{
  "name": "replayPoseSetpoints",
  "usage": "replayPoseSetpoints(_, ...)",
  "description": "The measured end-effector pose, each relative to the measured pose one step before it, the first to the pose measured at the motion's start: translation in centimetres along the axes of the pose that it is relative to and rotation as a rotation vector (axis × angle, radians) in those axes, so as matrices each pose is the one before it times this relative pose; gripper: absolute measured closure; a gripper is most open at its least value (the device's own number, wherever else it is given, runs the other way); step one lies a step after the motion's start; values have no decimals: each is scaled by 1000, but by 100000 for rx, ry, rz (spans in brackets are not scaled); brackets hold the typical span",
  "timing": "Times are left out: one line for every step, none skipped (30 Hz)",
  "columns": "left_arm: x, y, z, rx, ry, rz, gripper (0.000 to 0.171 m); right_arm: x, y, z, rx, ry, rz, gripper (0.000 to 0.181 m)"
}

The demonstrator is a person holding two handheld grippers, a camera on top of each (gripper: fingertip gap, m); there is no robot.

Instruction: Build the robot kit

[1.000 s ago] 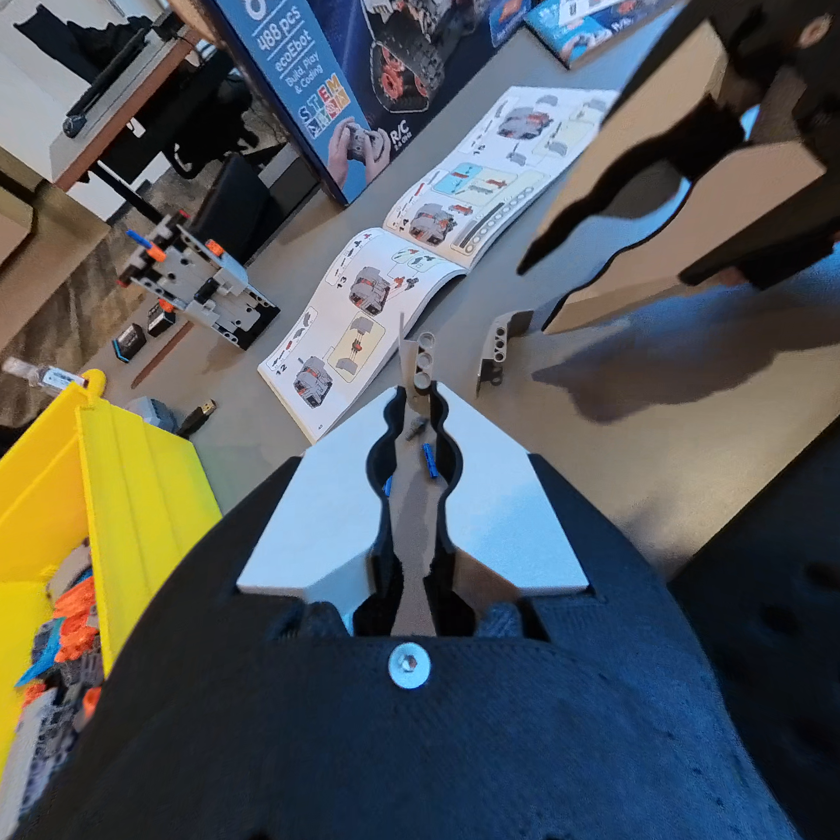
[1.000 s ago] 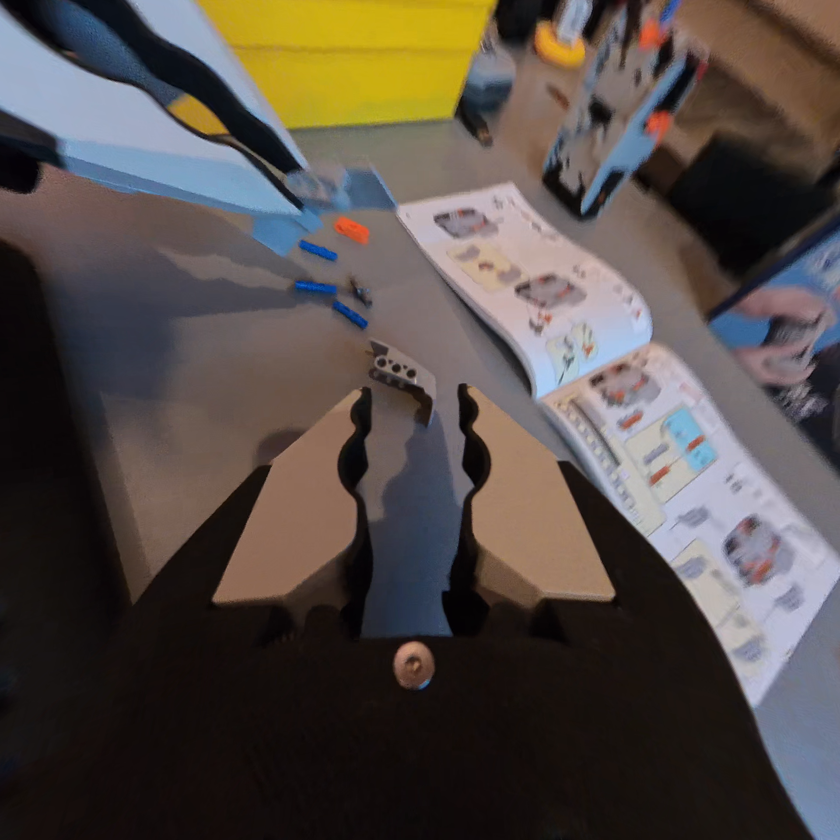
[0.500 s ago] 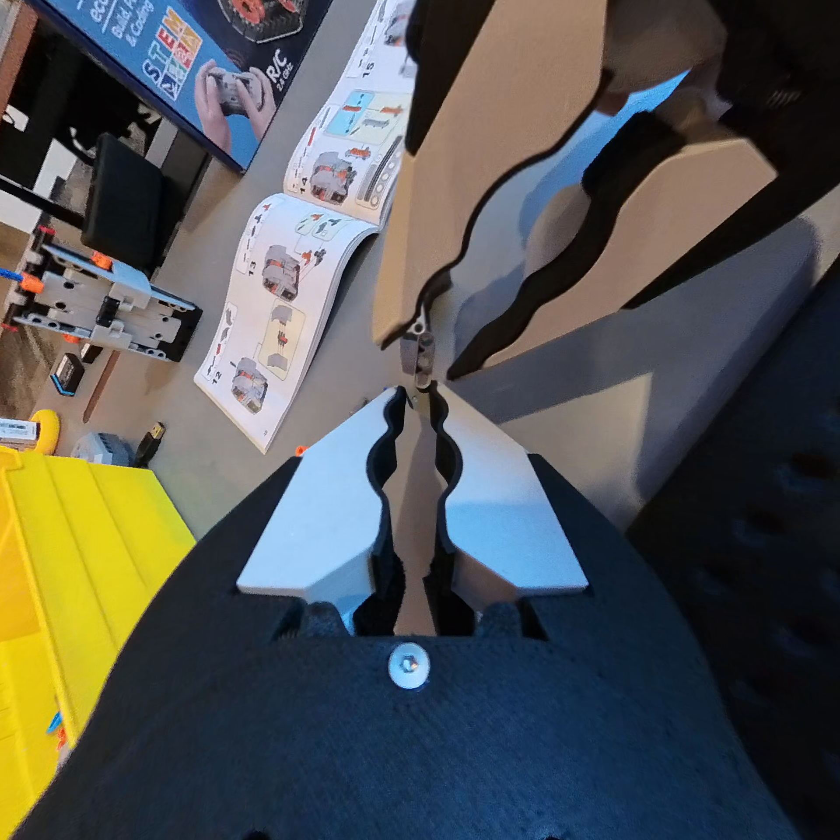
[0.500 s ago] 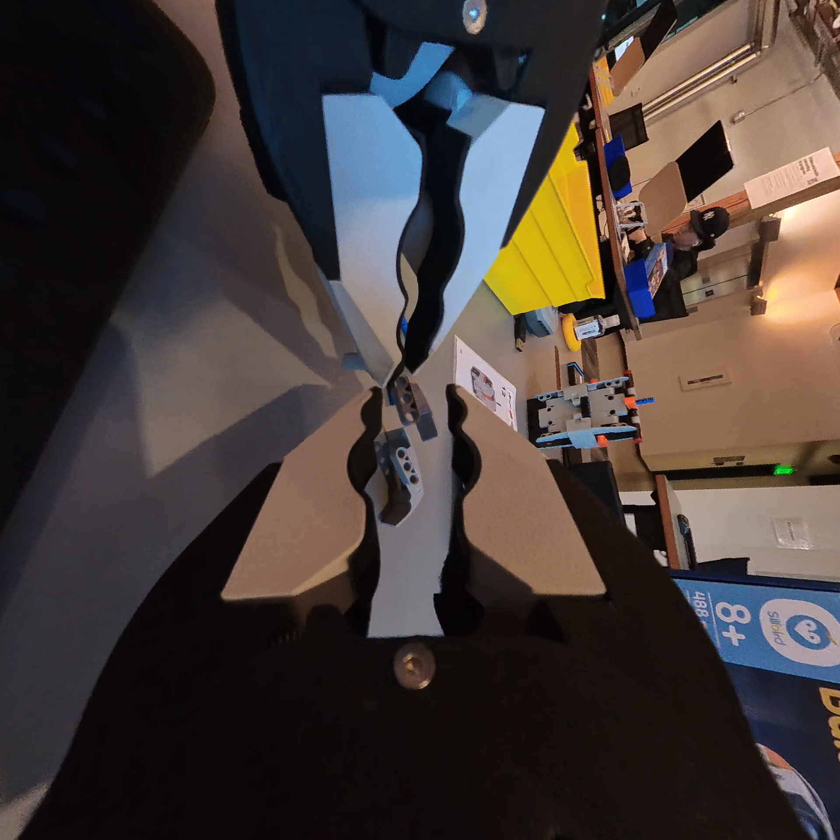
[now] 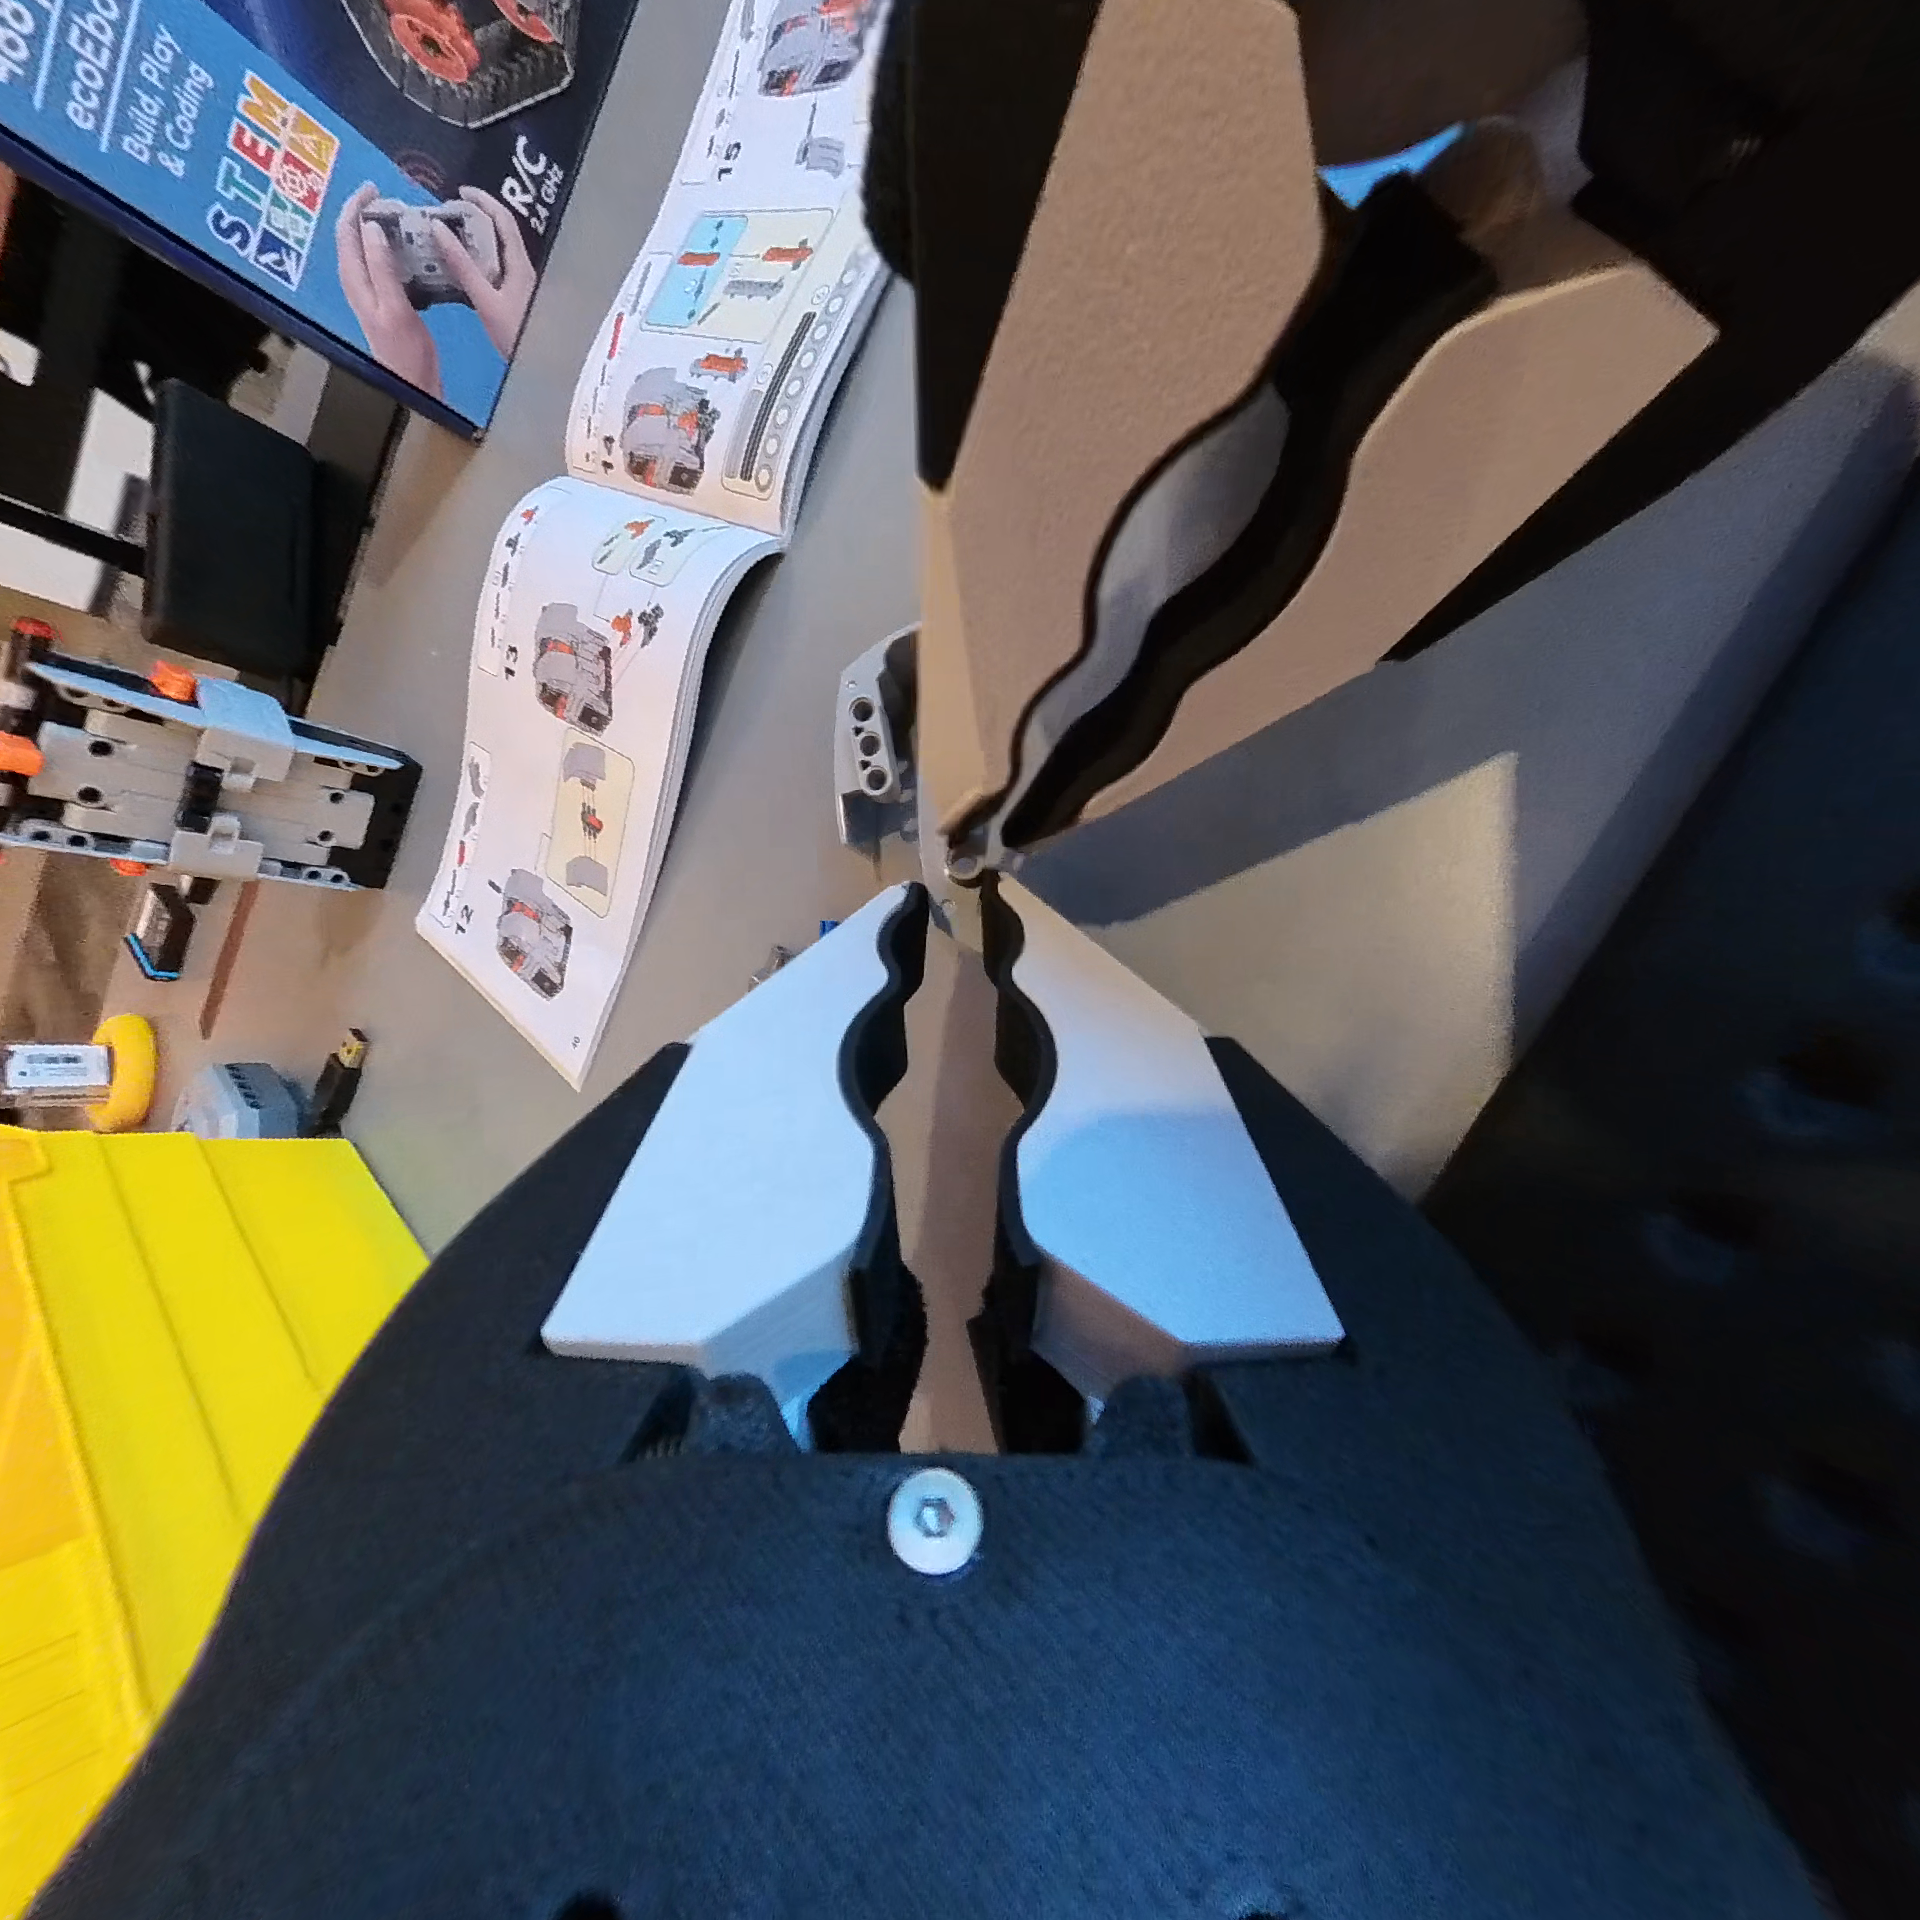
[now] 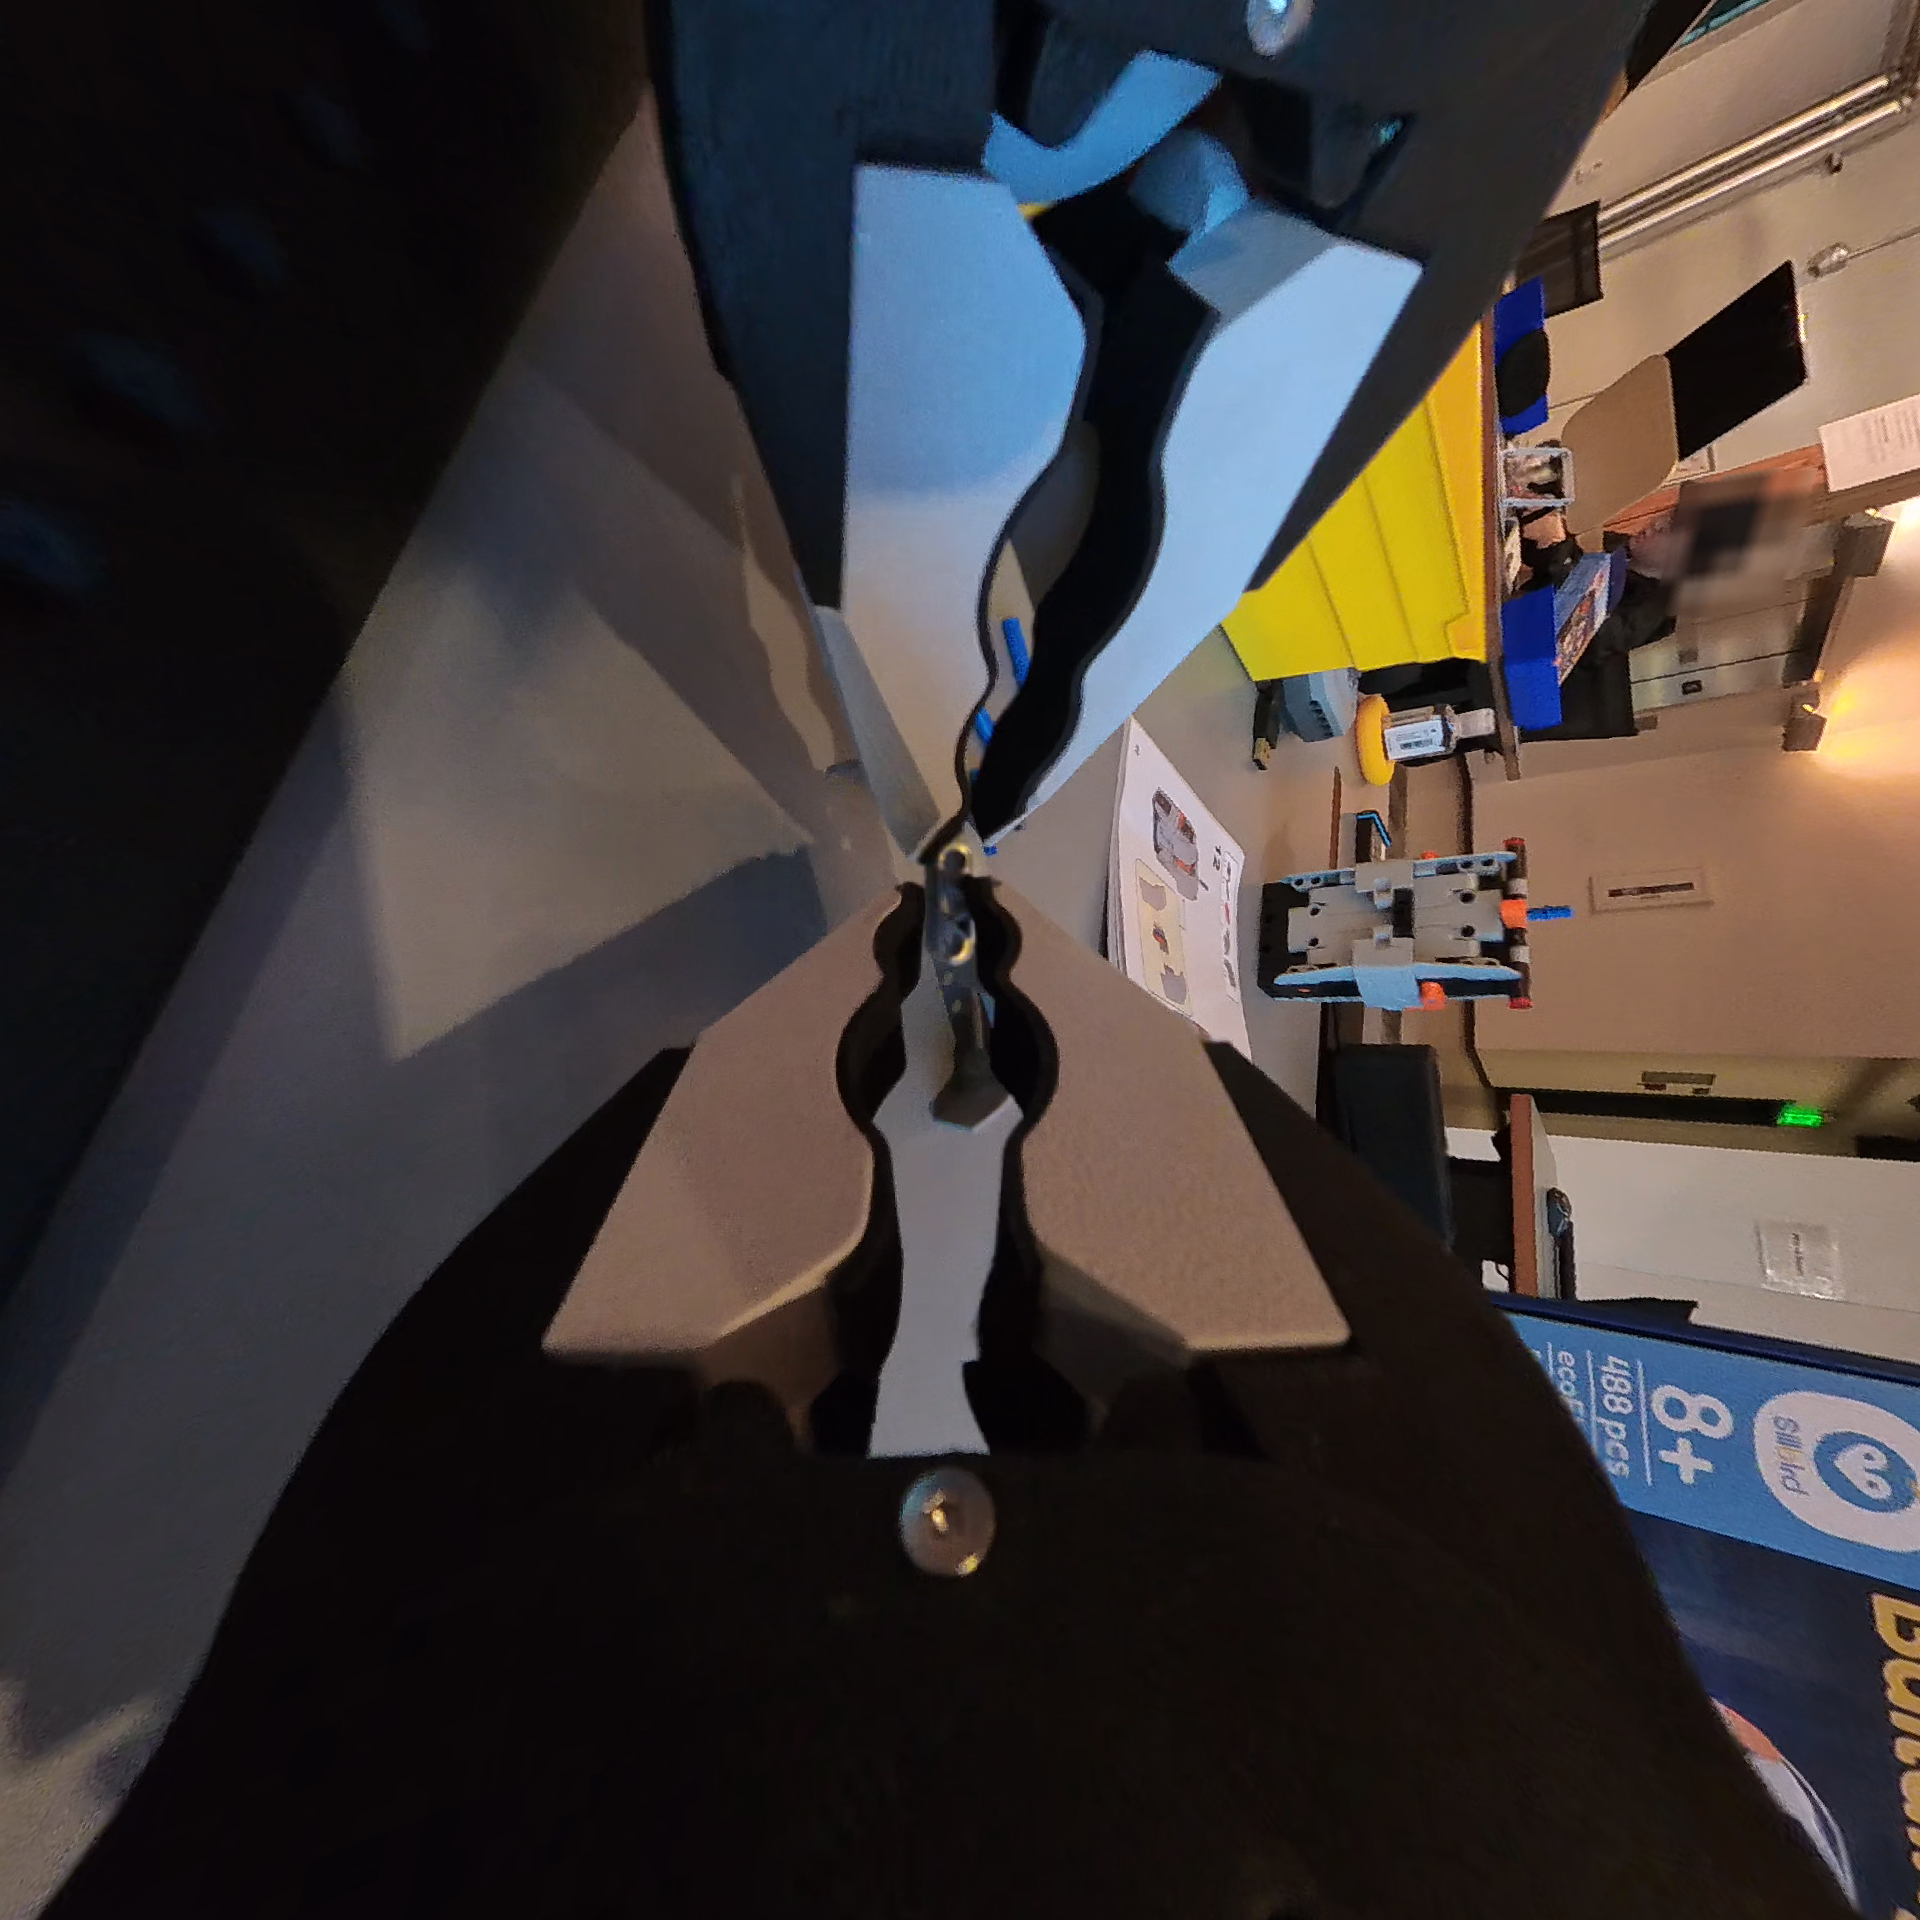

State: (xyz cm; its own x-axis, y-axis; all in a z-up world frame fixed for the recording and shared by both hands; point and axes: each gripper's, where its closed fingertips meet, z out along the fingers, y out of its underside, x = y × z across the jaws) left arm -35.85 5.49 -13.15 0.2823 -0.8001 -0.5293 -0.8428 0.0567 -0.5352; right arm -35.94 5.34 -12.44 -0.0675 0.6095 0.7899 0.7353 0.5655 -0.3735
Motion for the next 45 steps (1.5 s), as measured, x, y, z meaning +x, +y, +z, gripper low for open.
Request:
replayPoseSetpoints(42, 50, 28, -330, -651, 1682, 163, 36, 119, 34, -754, 170, 141, 172)
replayPoseSetpoints(29, 23, 38, -227, -587, 1502, 163, -134, -10, 15, 84, -1101, 721, 173)
replayPoseSetpoints(39, 31, 35, -146, -383, 1354, 163, -22, 6, 20, 44, -549, 915, 173)
replayPoseSetpoints(-39, 3, 14, 108, -695, 1092, 163, 57, 55, 24, -265, 116, 490, 172)
replayPoseSetpoints(-76, -6, -6, 164, -782, 828, 163, 26, 12, 24, -206, 38, 120, 171)
replayPoseSetpoints(-36, -18, -5, 66, -443, 610, 163, 41, -59, -3, -57, 299, -92, 170)
replayPoseSetpoints(-27, -20, -31, 33, -303, 481, 163, 139, -52, -19, -171, 1095, -382, 168)
replayPoseSetpoints(33, -31, -32, 44, 51, 465, 163, 173, -53, -21, -377, 1381, -563, 162)
replayPoseSetpoints(100, -11, -9, -50, 383, 346, 163, 102, -21, -30, -502, 809, -396, 160)
replayPoseSetpoints(53, 17, 2, -238, 13, 374, 163, 147, -41, -46, -130, 1051, -165, 159)
replayPoseSetpoints(-4, 8, -8, -137, -411, 528, 163, 52, -91, -62, 312, 378, -108, 159)
replayPoseSetpoints(20, -31, -34, 159, -315, 579, 163, -84, -40, 1, 142, -646, 56, 159)
replayPoseSetpoints(39, -70, -32, 309, -179, 441, 163, -68, 117, 67, -752, -429, -46, 159)
replayPoseSetpoints(22, -74, -40, 236, -289, 404, 163, -40, 147, 84, -1046, -99, -419, 160)
replayPoseSetpoints(57, -77, -38, 255, 34, 539, 163, -96, 60, 52, -571, -363, -639, 160)
replayPoseSetpoints(112, -95, -39, 404, 446, 453, 163, -165, -19, 23, -49, -683, -727, 160)
replayPoseSetpoints(47, -79, -37, 244, 224, 139, 163, -99, 31, 0, -329, -333, -573, 160)
replayPoseSetpoints(-19, -52, -54, 61, -121, -36, 163, -41, 100, -3, -805, -128, -505, 160)
replayPoseSetpoints(-76, -47, -60, 47, -335, -64, 163, -34, 140, -17, -1123, -205, -356, 160)
replayPoseSetpoints(-84, -36, -52, -17, -307, -120, 163, -12, 30, -59, -527, -89, -87, 160)
replayPoseSetpoints(-16, -71, -48, 153, 31, -173, 163, 38, -57, -57, 207, 229, 358, 160)
replayPoseSetpoints(57, -179, -42, 784, 468, -279, 163, 9, -56, -23, 162, 41, 881, 160)
replayPoseSetpoints(108, -295, -72, 1405, 696, -542, 163, -42, 64, 37, -415, -209, 814, 166)
replayPoseSetpoints(32, -204, -63, 809, 289, -594, 163, -57, 109, 29, -588, -104, -22, 168)
replayPoseSetpoints(-43, -28, -5, -101, -148, -157, 163, 99, -48, -33, 659, 979, -801, 168)
replayPoseSetpoints(-25, -28, 22, 297, -178, 55, 163, 14, 31, -41, 298, 257, -697, 168)
replayPoseSetpoints(-60, -38, 16, 514, -437, -143, 163, 93, 9, -39, 462, 504, 11, 168)
replayPoseSetpoints(-79, -49, 3, 642, -595, -421, 163, 100, 9, -31, 640, 484, 340, 168)
replayPoseSetpoints(-81, -71, -23, 765, -572, -759, 163, 94, 5, -25, 871, 468, 146, 168)
replayPoseSetpoints(-78, -60, -12, 778, -333, -1132, 163, 100, 0, -29, 940, 533, -18, 168)
replayPoseSetpoints(-66, -60, -27, 793, -73, -1327, 163, 77, -8, -29, 846, 428, 41, 168)
replayPoseSetpoints(-68, -43, -39, 770, -16, -1270, 163, 80, 0, -14, 612, 531, 320, 168)
replayPoseSetpoints(-62, -40, -56, 708, -25, -1169, 163, 81, -50, -9, 486, 443, 366, 168)
replayPoseSetpoints(-49, -17, -76, 603, 18, -1005, 163, 52, -46, -8, 263, 321, 165, 168)
replayPoseSetpoints(-21, 18, -62, 413, 33, -673, 163, 27, -69, 7, 174, 110, 32, 168)
replayPoseSetpoints(-27, 45, -53, 250, -109, -257, 163, 4, -61, 16, 106, 110, -63, 168)
replayPoseSetpoints(-8, 75, -47, 99, -183, -281, 162, -22, -37, 25, -39, -147, -40, 168)
replayPoseSetpoints(12, 117, -27, -145, 2, -866, 162, -26, 23, 7, -150, -201, -57, 168)
replayPoseSetpoints(-22, 171, -13, -381, 298, -1607, 162, 58, 129, -5, -522, 206, -173, 168)
replayPoseSetpoints(-7, 207, -21, -404, 797, -2118, 162, 171, 322, -20, -1138, 675, -308, 168)
replayPoseSetpoints(21, 190, -16, 26, 1449, -2536, 161, 325, 484, -61, -1446, 1203, -50, 168)
replayPoseSetpoints(-8, 149, -33, 558, 1490, -2955, 158, 357, 500, -120, -804, 914, 232, 168)
replayPoseSetpoints(-47, 204, -24, 436, 1331, -2999, 157, 548, 645, -182, -1010, 1597, 707, 168)
replayPoseSetpoints(-102, 291, -1, 9, 1018, -2654, 157, 655, 757, -215, -1103, 1791, 969, 168)
replayPoseSetpoints(-156, 349, 69, -204, 498, -2322, 156, 592, 801, -209, -613, 1097, 1129, 168)
